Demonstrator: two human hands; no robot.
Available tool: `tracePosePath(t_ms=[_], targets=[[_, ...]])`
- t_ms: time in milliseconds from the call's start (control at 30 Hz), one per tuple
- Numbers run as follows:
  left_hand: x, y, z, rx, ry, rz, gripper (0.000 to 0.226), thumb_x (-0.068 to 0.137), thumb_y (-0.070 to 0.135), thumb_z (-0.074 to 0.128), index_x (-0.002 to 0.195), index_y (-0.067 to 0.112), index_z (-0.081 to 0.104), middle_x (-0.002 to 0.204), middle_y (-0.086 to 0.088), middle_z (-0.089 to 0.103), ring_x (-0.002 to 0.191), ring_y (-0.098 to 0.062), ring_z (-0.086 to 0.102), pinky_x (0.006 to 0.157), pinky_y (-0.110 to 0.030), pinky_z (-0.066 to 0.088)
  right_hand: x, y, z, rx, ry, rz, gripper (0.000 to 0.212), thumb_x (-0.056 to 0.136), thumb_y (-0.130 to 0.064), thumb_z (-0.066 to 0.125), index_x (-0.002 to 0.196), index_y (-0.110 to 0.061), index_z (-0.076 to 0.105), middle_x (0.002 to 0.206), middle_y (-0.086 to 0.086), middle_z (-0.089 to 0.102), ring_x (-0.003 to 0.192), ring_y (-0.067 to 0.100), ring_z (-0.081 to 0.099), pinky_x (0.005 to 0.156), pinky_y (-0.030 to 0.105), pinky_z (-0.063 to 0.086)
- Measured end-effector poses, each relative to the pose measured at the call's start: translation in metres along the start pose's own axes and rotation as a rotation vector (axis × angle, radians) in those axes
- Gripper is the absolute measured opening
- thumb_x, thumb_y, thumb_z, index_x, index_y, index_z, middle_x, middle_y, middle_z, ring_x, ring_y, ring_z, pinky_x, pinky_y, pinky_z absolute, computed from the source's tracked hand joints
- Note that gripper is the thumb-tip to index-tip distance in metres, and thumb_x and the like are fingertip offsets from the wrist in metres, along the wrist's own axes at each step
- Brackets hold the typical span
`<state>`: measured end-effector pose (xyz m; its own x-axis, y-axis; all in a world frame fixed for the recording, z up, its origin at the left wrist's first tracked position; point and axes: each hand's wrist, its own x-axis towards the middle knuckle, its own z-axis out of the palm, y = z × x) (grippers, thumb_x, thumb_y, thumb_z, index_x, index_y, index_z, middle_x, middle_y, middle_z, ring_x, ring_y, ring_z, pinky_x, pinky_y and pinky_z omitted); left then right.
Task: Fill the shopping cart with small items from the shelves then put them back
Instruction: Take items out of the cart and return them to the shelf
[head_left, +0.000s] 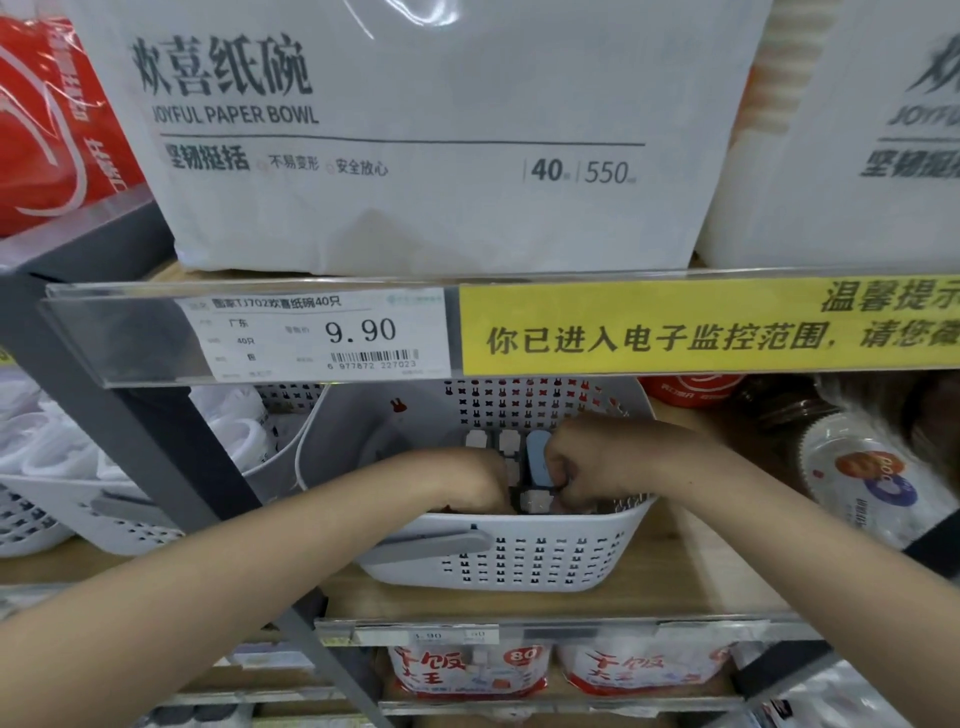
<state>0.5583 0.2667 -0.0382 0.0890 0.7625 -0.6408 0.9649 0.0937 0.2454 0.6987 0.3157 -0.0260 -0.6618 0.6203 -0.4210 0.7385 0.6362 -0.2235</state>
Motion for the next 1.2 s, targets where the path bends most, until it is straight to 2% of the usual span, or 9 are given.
tracePosePath(t_ms=[200,367,400,433,533,667,767,967,1200], targets=[[-0.008,0.009,-0.004,0.047,0.007,-0.006,0.028,0.095,0.018,0.052,0.068,0.01,0.051,0.063,-0.003,0.041,0.053,-0.011,0.032,0.043,-0.018,0.027,0.002,0.0,0.002,-0.051,-0.038,0.037,0.034,0.083,-0.032,0.071,0.108,-0.013,0.06,0.107,0.004,0.059,0.093,0.02,0.055,0.068,0.027,0.042],[-0.021,0.007,-0.006,-0.025,0.05,0.089,0.027,0.097,0.017,0.05,0.11,-0.004,0.061,0.093,-0.025,0.056,0.06,-0.012,0.038,0.042,-0.007,0.029,0.003,0.0,0.002,-0.059,-0.041,0.051,0.033,0.085,-0.03,0.068,0.111,-0.011,0.06,0.109,0.007,0.06,0.097,0.023,0.057,0.071,0.029,0.043],[-0.023,0.005,-0.006,-0.045,0.072,0.114,0.026,0.096,0.018,0.051,0.107,-0.002,0.063,0.099,0.016,0.039,0.059,-0.009,0.038,0.043,-0.007,0.03,0.002,0.0,0.003,-0.066,-0.035,0.048,0.033,0.086,-0.032,0.067,0.111,-0.011,0.06,0.108,0.007,0.06,0.097,0.023,0.057,0.071,0.029,0.043],[-0.025,0.003,-0.008,-0.08,0.099,0.13,0.025,0.096,0.019,0.053,0.103,-0.002,0.064,0.112,0.0,0.049,0.057,-0.005,0.036,0.043,-0.006,0.03,0.001,0.0,0.003,-0.085,-0.025,0.044,0.033,0.086,-0.033,0.066,0.111,-0.011,0.061,0.107,0.007,0.06,0.096,0.023,0.058,0.07,0.029,0.043],[-0.034,-0.011,-0.01,-0.185,0.193,0.119,0.025,0.094,0.027,0.057,0.082,0.007,0.064,0.069,-0.006,0.057,0.057,-0.004,0.042,0.047,-0.007,0.031,-0.002,0.0,0.004,-0.152,0.025,0.01,0.032,0.086,-0.034,0.065,0.109,-0.012,0.061,0.104,0.005,0.06,0.092,0.022,0.057,0.063,0.027,0.039],[-0.045,-0.029,-0.001,-0.223,0.31,0.107,0.031,0.092,0.043,0.055,0.109,0.018,0.066,0.097,0.008,0.064,0.094,-0.01,0.057,0.085,-0.022,0.043,-0.01,-0.001,-0.002,-0.05,0.12,-0.064,0.022,0.087,-0.04,0.064,0.1,-0.023,0.06,0.096,-0.003,0.061,0.088,0.015,0.055,0.073,0.029,0.045],[-0.06,-0.032,0.009,-0.299,0.538,0.163,0.029,0.093,0.037,0.056,0.117,0.022,0.063,0.111,0.01,0.065,0.098,-0.001,0.056,0.078,-0.004,0.038,-0.018,-0.005,-0.006,0.089,0.219,-0.128,0.012,0.09,-0.041,0.059,0.094,-0.029,0.059,0.096,-0.007,0.064,0.09,0.011,0.059,0.083,0.033,0.049],[-0.114,-0.049,0.047,-0.121,1.023,0.208,0.036,0.095,0.038,0.047,0.128,0.026,0.055,0.122,0.013,0.057,0.107,-0.001,0.049,0.085,-0.012,0.038,-0.036,-0.039,0.006,0.168,0.493,-0.275,0.028,0.094,-0.041,0.049,0.122,-0.036,0.055,0.112,-0.024,0.058,0.102,0.0,0.055,0.085,0.023,0.043],[-0.189,-0.119,0.124,-0.057,1.004,-0.063,0.041,0.095,0.04,0.037,0.125,0.024,0.058,0.123,0.016,0.057,0.111,-0.001,0.053,0.093,-0.014,0.041,-0.036,-0.13,0.041,0.269,0.73,-0.655,0.026,0.095,-0.033,0.043,0.116,-0.029,0.058,0.119,-0.018,0.056,0.111,0.0,0.052,0.091,0.022,0.045]])
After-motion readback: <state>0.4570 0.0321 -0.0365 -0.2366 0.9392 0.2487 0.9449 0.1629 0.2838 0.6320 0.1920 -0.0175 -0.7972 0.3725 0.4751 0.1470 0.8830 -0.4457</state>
